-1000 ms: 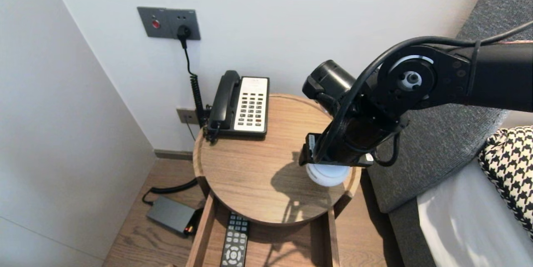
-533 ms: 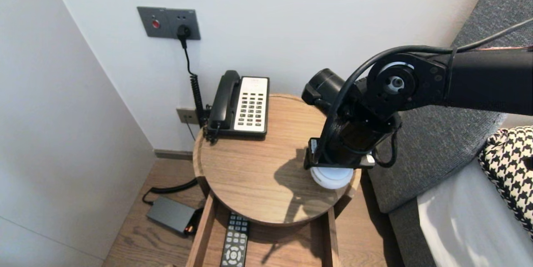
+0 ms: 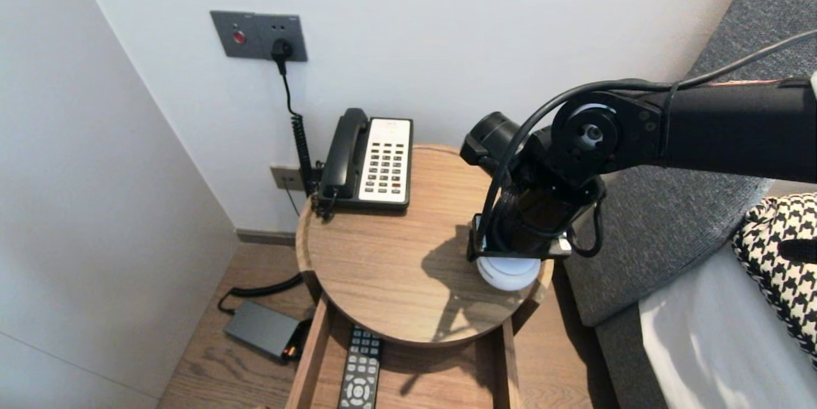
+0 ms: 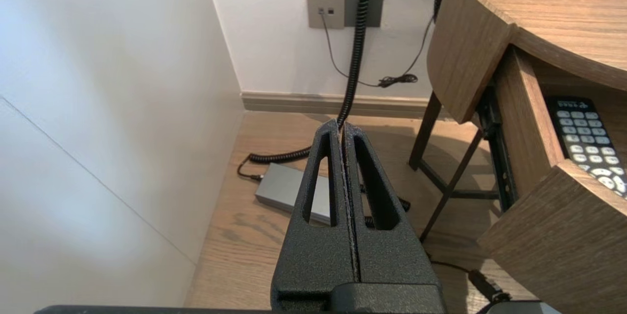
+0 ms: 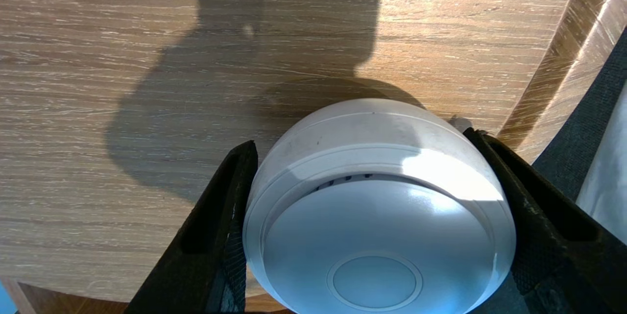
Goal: Take the remote control out of the drawer one by one and place them on the table
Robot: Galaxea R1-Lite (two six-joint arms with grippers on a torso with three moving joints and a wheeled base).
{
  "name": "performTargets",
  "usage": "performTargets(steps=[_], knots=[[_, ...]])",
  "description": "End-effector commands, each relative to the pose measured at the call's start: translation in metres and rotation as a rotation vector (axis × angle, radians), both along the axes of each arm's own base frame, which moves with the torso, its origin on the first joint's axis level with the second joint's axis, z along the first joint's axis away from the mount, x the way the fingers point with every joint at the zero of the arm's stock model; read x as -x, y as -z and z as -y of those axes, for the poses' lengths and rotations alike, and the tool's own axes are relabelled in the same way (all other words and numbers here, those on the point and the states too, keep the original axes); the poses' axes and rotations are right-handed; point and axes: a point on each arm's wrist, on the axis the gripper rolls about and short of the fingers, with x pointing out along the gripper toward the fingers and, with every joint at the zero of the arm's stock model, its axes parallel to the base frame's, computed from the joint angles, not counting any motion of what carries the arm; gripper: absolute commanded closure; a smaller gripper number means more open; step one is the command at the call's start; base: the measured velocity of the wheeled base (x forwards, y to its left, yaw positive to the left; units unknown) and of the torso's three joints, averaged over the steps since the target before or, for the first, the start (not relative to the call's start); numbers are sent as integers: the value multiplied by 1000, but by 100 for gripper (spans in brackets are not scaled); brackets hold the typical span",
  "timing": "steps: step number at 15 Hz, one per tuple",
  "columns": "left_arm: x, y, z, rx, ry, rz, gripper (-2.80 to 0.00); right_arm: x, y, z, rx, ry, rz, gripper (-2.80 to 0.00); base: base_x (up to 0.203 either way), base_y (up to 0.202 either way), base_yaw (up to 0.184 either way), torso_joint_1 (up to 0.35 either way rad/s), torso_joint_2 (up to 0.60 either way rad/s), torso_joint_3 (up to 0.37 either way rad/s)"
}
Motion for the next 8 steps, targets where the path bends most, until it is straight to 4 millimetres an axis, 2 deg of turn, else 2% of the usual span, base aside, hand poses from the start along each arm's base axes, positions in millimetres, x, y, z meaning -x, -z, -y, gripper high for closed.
performTargets(steps=[1, 5, 6, 8], knots=[[-1, 3, 0, 0, -1, -12, 0, -2, 3, -1, 4, 3, -8, 0, 0, 0, 0, 0, 0, 0], [-1, 3, 0, 0, -1, -12, 0, -1, 1, -1, -1, 6, -5, 0, 0, 0, 0, 0, 0, 0], [-1, 3, 0, 0, -1, -12, 0, -1, 1, -1, -1, 7, -5, -280, 0, 0, 0, 0, 0, 0], [-1, 3, 0, 0, -1, -12, 0, -1, 1, -1, 0, 7, -5, -280, 0, 0, 0, 0, 0, 0]])
